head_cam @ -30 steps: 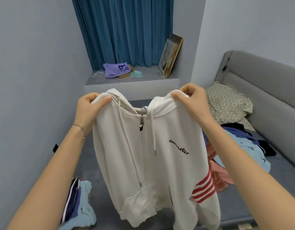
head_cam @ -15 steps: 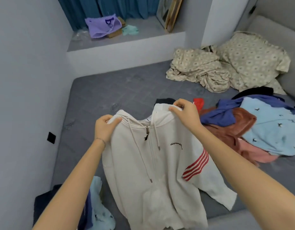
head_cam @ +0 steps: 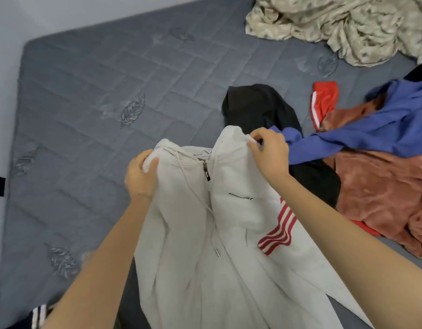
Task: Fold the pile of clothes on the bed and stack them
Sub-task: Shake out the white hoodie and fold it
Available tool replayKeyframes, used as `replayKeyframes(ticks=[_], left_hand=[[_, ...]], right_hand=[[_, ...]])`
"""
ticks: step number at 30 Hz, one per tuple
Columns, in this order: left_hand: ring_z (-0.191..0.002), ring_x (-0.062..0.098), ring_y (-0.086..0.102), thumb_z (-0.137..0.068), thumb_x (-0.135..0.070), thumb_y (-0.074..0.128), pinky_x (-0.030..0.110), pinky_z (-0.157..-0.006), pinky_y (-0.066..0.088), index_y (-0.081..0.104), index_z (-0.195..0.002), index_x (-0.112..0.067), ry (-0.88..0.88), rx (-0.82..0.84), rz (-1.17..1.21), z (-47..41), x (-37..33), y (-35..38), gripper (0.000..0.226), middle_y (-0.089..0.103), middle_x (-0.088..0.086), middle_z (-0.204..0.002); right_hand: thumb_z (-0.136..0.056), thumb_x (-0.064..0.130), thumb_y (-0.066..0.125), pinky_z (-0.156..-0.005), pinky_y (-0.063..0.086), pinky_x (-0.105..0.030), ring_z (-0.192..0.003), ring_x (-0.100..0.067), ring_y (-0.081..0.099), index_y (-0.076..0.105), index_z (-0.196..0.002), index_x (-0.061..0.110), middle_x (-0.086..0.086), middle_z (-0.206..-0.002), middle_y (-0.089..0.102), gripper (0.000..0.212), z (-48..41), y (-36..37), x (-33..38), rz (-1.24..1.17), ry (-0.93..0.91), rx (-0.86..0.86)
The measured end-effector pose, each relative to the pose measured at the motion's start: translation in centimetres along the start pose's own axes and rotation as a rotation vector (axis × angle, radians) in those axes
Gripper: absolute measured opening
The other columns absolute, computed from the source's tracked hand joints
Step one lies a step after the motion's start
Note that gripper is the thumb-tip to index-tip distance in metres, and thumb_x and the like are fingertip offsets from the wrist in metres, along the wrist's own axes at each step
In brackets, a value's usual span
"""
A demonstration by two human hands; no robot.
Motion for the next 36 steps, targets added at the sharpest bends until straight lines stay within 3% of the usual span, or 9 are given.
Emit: replayKeyframes(ticks=[5,11,18,21,24,29,31,33,36], left_hand=[[-0.133,0.032,0.036,-0.089,-0.040,0.054,0.050,-0.110,0.022,0.048,-0.138,-0.019,0.105,-0.065,-0.341,0.8,4.7,3.5,0.054,0.038,0.015,-0.146],[-0.146,0.025,0.014,-0.096,-0.027,0.053,0.050,-0.114,0.006,0.036,-0.146,-0.025,-0.014,-0.025,-0.407,3.1,9.9,4.0,0.052,0.019,0.010,-0.157],[-0.146,0.015,0.011,-0.097,-0.039,0.045,0.044,-0.117,-0.002,0.016,-0.151,-0.027,-0.081,0.067,-0.254,2.4,12.1,2.4,0.062,0.017,-0.001,-0.158],[-0.140,0.012,0.028,-0.088,-0.049,0.048,0.047,-0.118,0.014,0.018,-0.151,-0.023,-0.153,0.130,-0.087,0.8,12.4,2.5,0.074,0.030,-0.013,-0.149],[-0.124,0.007,0.039,-0.078,-0.060,0.050,0.027,-0.108,0.026,0.034,-0.144,-0.020,-0.242,0.134,0.079,-0.7,11.3,3.3,0.079,0.040,-0.032,-0.125],[-0.140,0.018,0.030,-0.088,-0.056,0.053,0.038,-0.116,0.023,0.006,-0.152,-0.023,-0.380,0.214,0.204,-4.0,11.1,5.6,0.086,0.031,-0.003,-0.153],[-0.141,0.021,0.027,-0.094,-0.056,0.044,0.039,-0.115,0.022,0.001,-0.152,-0.026,-0.417,0.322,0.175,-4.7,10.3,7.2,0.079,0.026,-0.002,-0.155],[-0.134,0.022,0.037,-0.098,-0.049,0.038,0.038,-0.110,0.028,0.027,-0.147,-0.015,-0.358,0.313,0.137,-5.7,9.1,7.7,0.061,0.037,0.003,-0.148],[-0.085,0.009,0.052,-0.100,-0.043,0.040,0.032,-0.086,0.038,0.057,-0.104,-0.004,-0.328,0.227,0.247,-6.4,7.7,7.8,0.043,0.055,-0.006,-0.092]], right_hand=[[-0.085,0.028,0.068,-0.105,0.029,-0.039,-0.131,-0.029,0.038,0.051,-0.133,0.015,-0.008,-0.139,0.046,0.053,0.8,4.4,-1.6,0.135,-0.160,0.003],[-0.084,0.043,0.061,-0.113,0.021,-0.053,-0.140,-0.041,0.025,0.048,-0.139,0.015,-0.020,-0.150,0.032,0.063,2.8,9.8,-1.7,0.249,-0.313,0.191],[-0.088,0.046,0.062,-0.116,0.017,-0.041,-0.147,-0.027,0.011,0.022,-0.151,0.018,-0.010,-0.159,0.016,0.079,-1.5,9.9,-1.1,0.061,-0.063,0.180],[-0.090,0.041,0.062,-0.110,0.023,-0.028,-0.142,-0.022,0.026,0.015,-0.152,0.010,-0.008,-0.155,0.028,0.083,-3.2,10.6,-2.4,-0.176,0.238,0.230],[-0.092,0.042,0.058,-0.100,0.029,-0.023,-0.134,-0.023,0.039,0.032,-0.145,0.007,-0.009,-0.146,0.040,0.068,-3.5,10.8,-3.2,-0.194,0.363,0.254],[-0.093,0.017,0.059,-0.072,0.042,-0.017,-0.093,-0.010,0.052,0.058,-0.110,0.021,0.001,-0.106,0.059,0.017,-2.8,11.8,-2.7,-0.388,0.295,0.397],[-0.092,0.003,0.059,-0.070,0.043,-0.010,-0.083,0.000,0.054,0.063,-0.109,0.019,0.006,-0.096,0.063,0.023,-2.1,12.3,-2.0,-0.546,0.220,0.496],[-0.090,-0.003,0.059,-0.072,0.045,-0.009,-0.077,0.010,0.058,0.062,-0.115,0.016,0.018,-0.086,0.068,0.031,-1.0,12.8,-2.1,-0.607,0.185,0.580],[-0.089,-0.003,0.061,-0.071,0.047,-0.010,-0.075,0.010,0.060,0.067,-0.111,0.009,0.018,-0.082,0.070,0.026,-0.2,13.0,-3.4,-0.635,0.260,0.628]])
Point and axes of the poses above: each hand's wrist, its own z-axis away from the middle knuckle, its own y-axis out of the palm, x = y × z, the point moved 9 cm from there along -z, towards the middle knuckle
